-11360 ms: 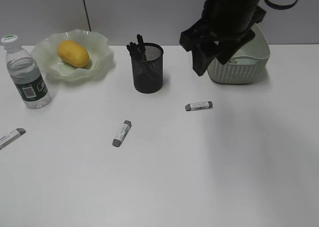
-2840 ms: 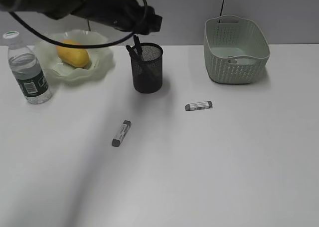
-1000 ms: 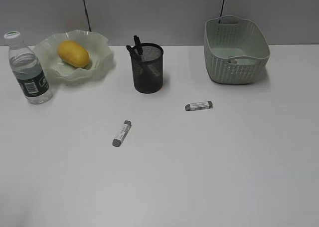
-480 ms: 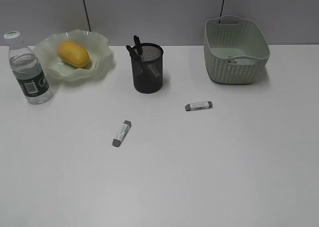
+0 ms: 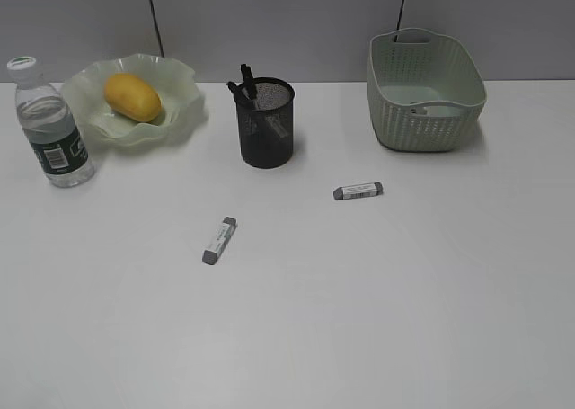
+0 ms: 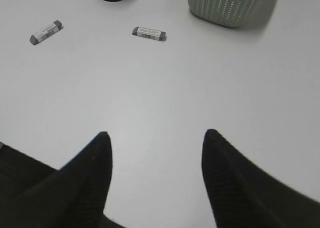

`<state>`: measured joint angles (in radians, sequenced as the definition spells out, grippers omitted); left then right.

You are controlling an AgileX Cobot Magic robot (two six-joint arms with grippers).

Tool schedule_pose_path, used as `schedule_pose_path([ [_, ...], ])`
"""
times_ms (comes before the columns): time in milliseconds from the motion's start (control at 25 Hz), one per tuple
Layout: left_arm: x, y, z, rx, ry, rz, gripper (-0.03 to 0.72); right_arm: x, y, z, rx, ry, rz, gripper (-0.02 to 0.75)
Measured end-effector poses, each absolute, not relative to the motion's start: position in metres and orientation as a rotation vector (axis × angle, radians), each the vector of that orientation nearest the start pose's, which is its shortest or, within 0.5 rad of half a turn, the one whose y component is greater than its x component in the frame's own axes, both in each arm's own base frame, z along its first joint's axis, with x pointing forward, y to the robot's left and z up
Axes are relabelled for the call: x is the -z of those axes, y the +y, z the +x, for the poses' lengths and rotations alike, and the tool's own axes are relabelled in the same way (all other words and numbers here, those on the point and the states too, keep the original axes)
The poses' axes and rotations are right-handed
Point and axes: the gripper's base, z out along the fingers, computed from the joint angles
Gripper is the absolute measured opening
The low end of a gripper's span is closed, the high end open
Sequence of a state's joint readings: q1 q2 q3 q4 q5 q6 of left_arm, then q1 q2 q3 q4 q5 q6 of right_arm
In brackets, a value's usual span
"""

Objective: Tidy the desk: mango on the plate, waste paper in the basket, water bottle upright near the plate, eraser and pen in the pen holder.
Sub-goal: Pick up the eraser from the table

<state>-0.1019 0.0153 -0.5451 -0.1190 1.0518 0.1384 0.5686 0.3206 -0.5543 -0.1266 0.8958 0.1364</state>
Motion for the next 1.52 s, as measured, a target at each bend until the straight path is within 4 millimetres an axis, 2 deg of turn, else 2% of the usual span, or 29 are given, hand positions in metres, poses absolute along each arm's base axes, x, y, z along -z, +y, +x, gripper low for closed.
schedule_pose_path([
  [160,-0.291,-0.009,-0.009,0.118,1.988,0.247,0.354,-0.295,0.046,0.088,-0.229,2.170,-0.535,0.457],
  [400,-0.291,-0.009,-0.009,0.118,1.988,0.247,0.354,-0.264,0.090,0.156,-0.135,2.452,-0.624,0.457],
  [640,-0.291,-0.009,-0.009,0.123,1.988,0.247,0.354,-0.244,0.136,0.225,-0.100,2.638,-0.644,0.457],
  [840,-0.291,-0.009,-0.009,0.126,1.988,0.247,0.354,-0.227,0.167,0.275,-0.058,2.748,-0.647,0.457],
  [1040,-0.291,-0.009,-0.009,0.127,1.988,0.247,0.354,-0.223,0.180,0.325,-0.104,2.819,-0.520,0.457],
  [1200,-0.291,-0.009,-0.009,0.127,1.988,0.247,0.354,-0.220,0.178,0.357,-0.145,2.873,-0.392,0.445],
  [1320,-0.291,-0.009,-0.009,0.127,1.988,0.247,0.354,-0.212,0.179,0.371,-0.163,2.910,-0.323,0.434],
  [1520,-0.291,-0.009,-0.009,0.127,1.988,0.247,0.354,-0.192,0.184,0.381,-0.182,2.960,-0.159,0.430],
])
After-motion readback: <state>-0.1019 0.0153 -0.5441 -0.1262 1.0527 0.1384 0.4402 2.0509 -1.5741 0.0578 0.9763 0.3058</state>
